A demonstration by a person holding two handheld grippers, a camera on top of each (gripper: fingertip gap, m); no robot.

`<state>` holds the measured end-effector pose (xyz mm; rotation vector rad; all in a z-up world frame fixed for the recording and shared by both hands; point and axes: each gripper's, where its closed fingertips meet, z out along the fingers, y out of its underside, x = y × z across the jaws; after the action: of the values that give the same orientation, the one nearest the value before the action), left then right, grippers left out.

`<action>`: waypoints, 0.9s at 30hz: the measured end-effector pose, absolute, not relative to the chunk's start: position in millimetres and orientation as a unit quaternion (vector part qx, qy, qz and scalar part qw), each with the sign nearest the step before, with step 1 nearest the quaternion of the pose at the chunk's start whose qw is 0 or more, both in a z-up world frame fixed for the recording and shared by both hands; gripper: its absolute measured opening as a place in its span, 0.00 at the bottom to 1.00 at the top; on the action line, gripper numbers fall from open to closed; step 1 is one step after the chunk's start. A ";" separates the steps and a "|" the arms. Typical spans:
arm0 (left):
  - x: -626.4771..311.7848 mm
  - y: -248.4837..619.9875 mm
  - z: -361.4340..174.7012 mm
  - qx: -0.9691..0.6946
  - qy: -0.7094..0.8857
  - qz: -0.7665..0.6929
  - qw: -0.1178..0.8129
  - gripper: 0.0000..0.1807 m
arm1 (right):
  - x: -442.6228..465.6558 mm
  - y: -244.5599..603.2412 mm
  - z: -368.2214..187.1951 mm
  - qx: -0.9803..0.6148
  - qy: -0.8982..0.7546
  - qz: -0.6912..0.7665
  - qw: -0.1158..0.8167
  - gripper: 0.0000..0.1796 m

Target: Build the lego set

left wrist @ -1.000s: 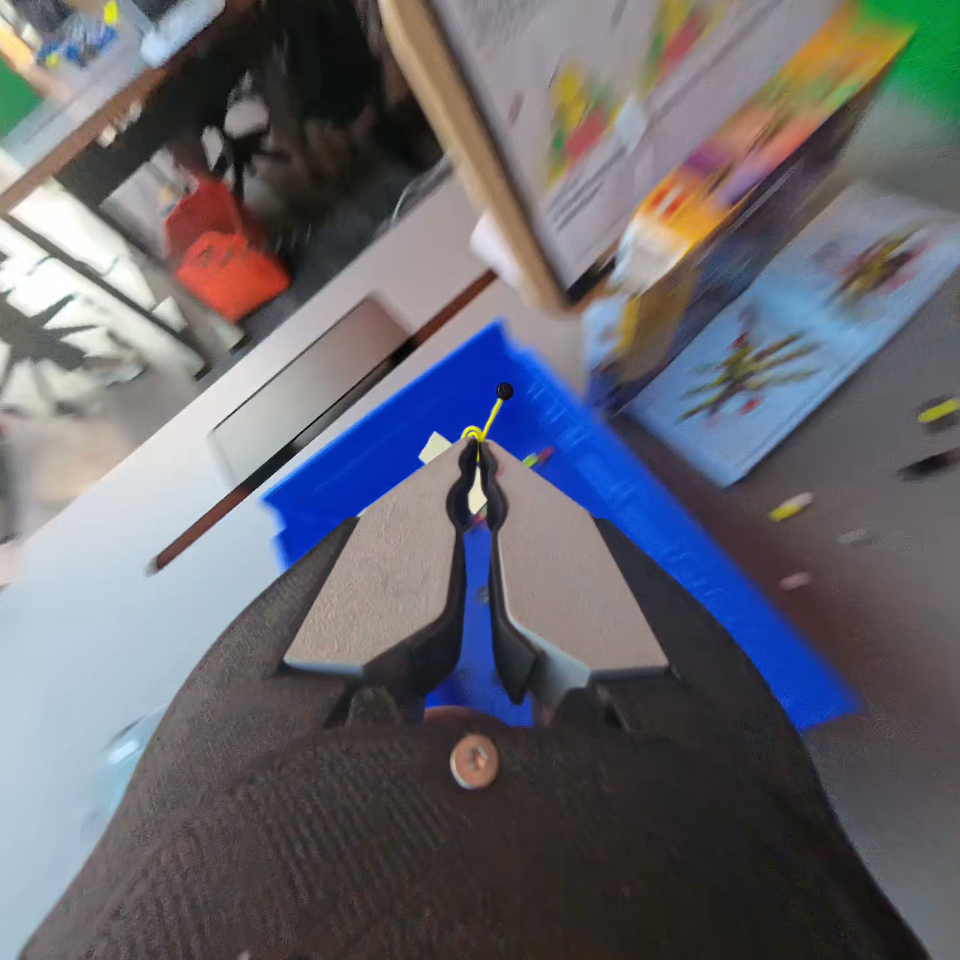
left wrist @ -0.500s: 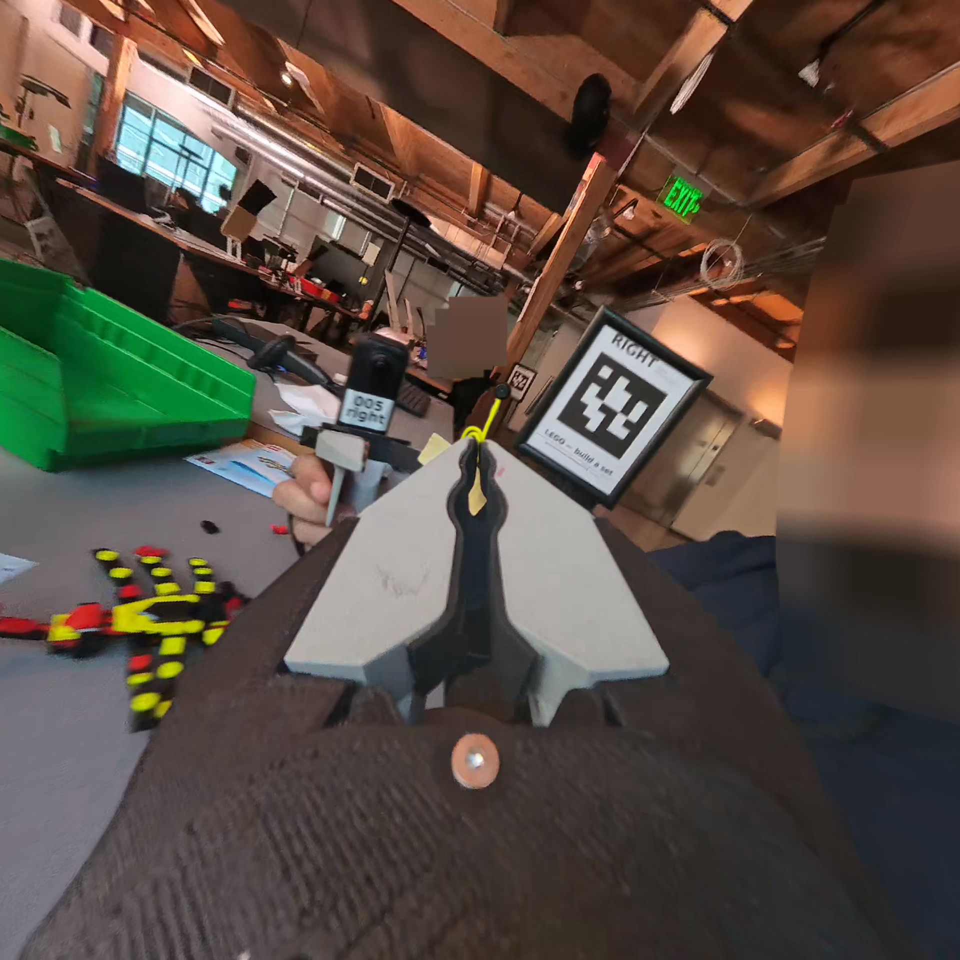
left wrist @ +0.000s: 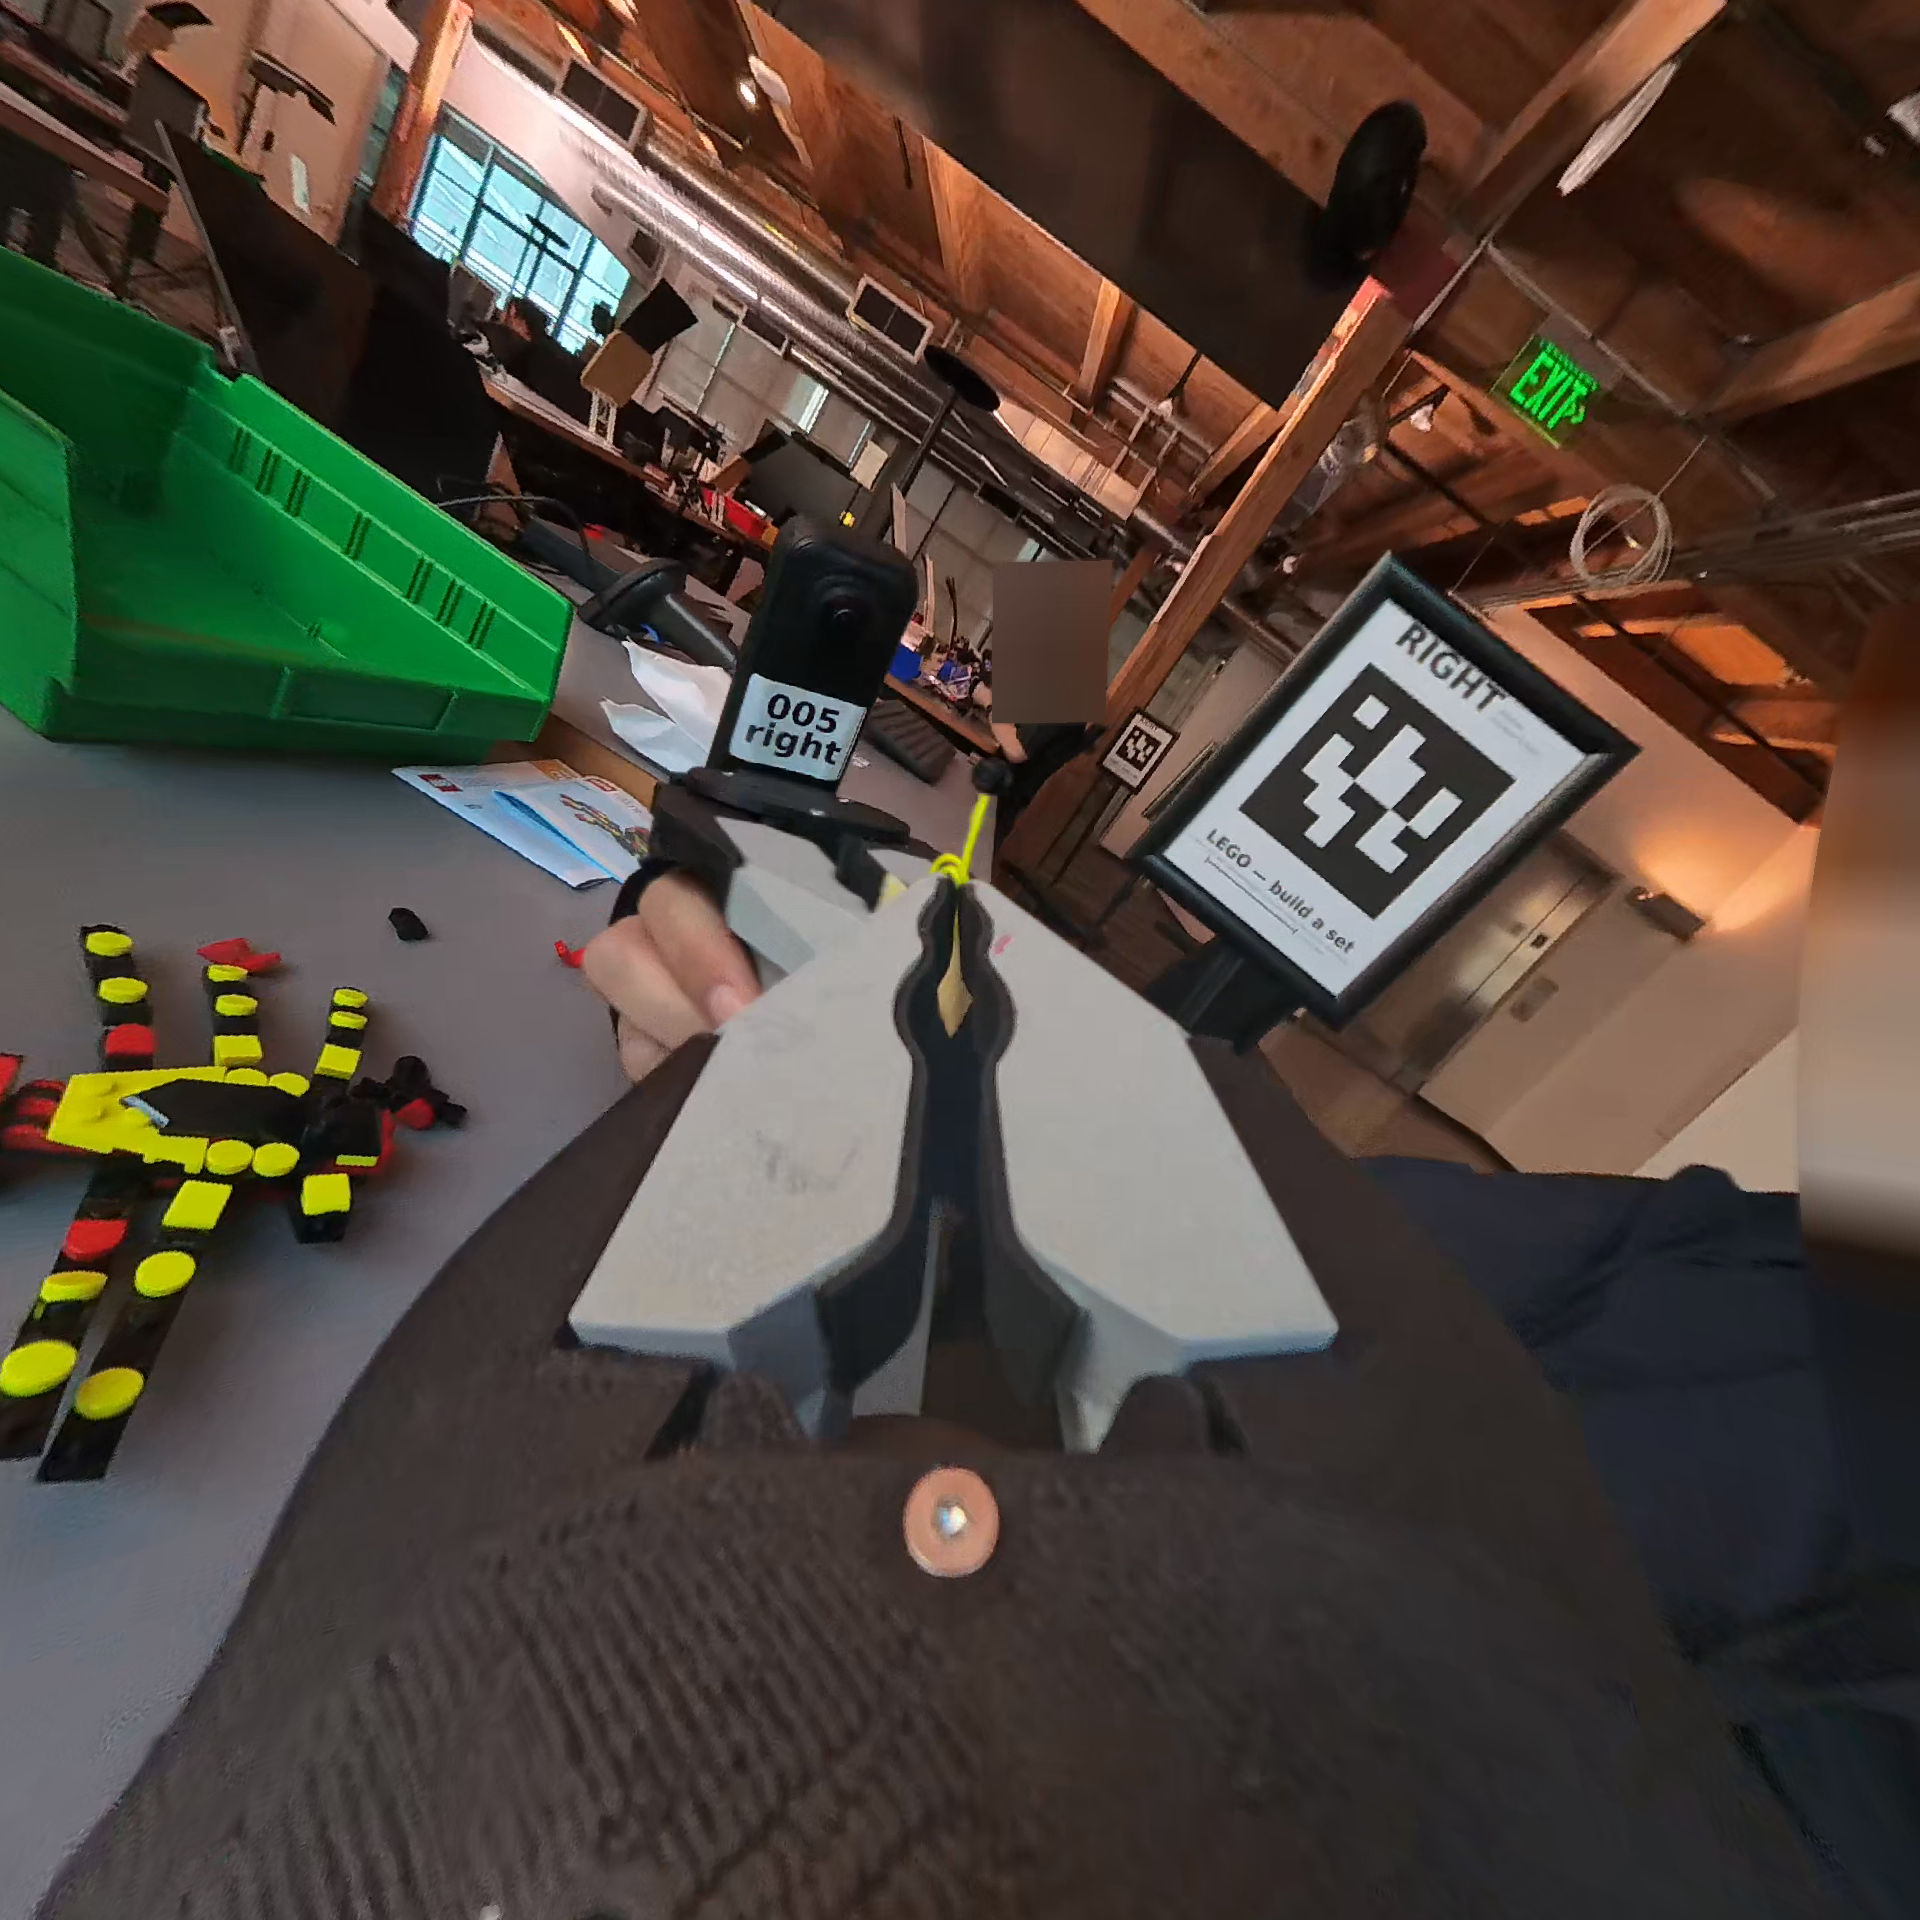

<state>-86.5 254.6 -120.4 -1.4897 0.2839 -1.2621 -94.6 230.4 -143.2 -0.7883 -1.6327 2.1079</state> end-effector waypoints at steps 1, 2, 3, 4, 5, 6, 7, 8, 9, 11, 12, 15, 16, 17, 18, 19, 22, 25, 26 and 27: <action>-85.3 256.9 -124.2 -0.630 0.127 -0.533 0.550 0.00 | -93.1 230.7 -148.0 -0.279 -0.590 0.738 0.175 0.00; -85.1 259.1 -128.0 -0.630 0.129 -0.535 0.548 0.00 | -93.6 233.9 -152.2 -0.286 -0.597 0.728 0.177 0.00; -85.7 261.5 -131.3 -0.627 0.129 -0.539 0.547 0.00 | -94.4 238.4 -154.7 -0.294 -0.599 0.722 0.183 0.00; -87.4 263.9 -135.3 -0.628 0.127 -0.541 0.545 0.00 | -95.2 243.8 -155.1 -0.303 -0.596 0.720 0.189 0.00; -90.2 266.6 -138.9 -0.629 0.124 -0.541 0.544 0.00 | -96.3 249.7 -155.1 -0.313 -0.590 0.718 0.196 0.00; -94.5 268.7 -140.5 -0.626 0.120 -0.543 0.547 0.00 | -97.5 255.3 -154.8 -0.322 -0.585 0.716 0.203 0.00; -99.3 270.7 -141.8 -0.624 0.114 -0.543 0.550 0.00 | -98.5 259.9 -154.3 -0.329 -0.578 0.717 0.209 0.00; -103.4 272.4 -143.8 -0.626 0.110 -0.540 0.552 0.00 | -99.9 263.5 -154.5 -0.337 -0.572 0.717 0.213 0.00; -106.0 273.3 -146.6 -0.629 0.108 -0.537 0.552 0.00 | -101.8 265.6 -156.7 -0.345 -0.570 0.714 0.213 0.00; -107.3 272.3 -152.5 -0.638 0.111 -0.532 0.546 0.00 | -105.2 266.0 -164.9 -0.359 -0.580 0.700 0.213 0.00; -107.4 270.9 -155.7 -0.646 0.115 -0.526 0.542 0.00 | -106.8 266.1 -168.6 -0.365 -0.585 0.692 0.216 0.00; -114.9 264.7 -163.8 -0.676 0.125 -0.476 0.549 0.00 | -108.1 268.2 -169.4 -0.372 -0.582 0.686 0.227 0.00; -120.8 262.5 -166.4 -0.686 0.125 -0.452 0.556 0.02 | -108.9 271.4 -168.8 -0.376 -0.578 0.685 0.236 0.00; -127.6 260.2 -169.8 -0.698 0.123 -0.427 0.561 0.04 | -110.0 275.5 -168.7 -0.382 -0.574 0.681 0.246 0.00; -135.1 257.8 -173.8 -0.711 0.120 -0.402 0.564 0.05 | -111.5 280.1 -169.2 -0.390 -0.571 0.677 0.255 0.00; -144.0 255.8 -179.4 -0.726 0.116 -0.371 0.567 0.06 | -113.1 284.4 -169.7 -0.397 -0.567 0.672 0.262 0.00; -180.4 254.3 -212.6 -0.801 0.093 -0.214 0.551 0.10 | -117.4 294.3 -169.9 -0.415 -0.553 0.666 0.280 0.00; -179.6 242.6 -228.1 -0.832 0.118 -0.158 0.518 0.16 | -119.9 299.3 -169.9 -0.423 -0.548 0.659 0.293 0.00; -178.3 240.7 -234.9 -0.844 0.130 -0.136 0.503 0.18 | -120.6 300.3 -170.0 -0.426 -0.546 0.658 0.295 0.00; -176.9 239.5 -242.2 -0.855 0.141 -0.115 0.485 0.19 | -120.8 300.7 -170.2 -0.427 -0.546 0.658 0.294 0.00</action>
<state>-176.9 239.5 -242.2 -2.0821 0.3428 -0.2811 -120.8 300.7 -170.2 -1.1362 -1.4527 1.7526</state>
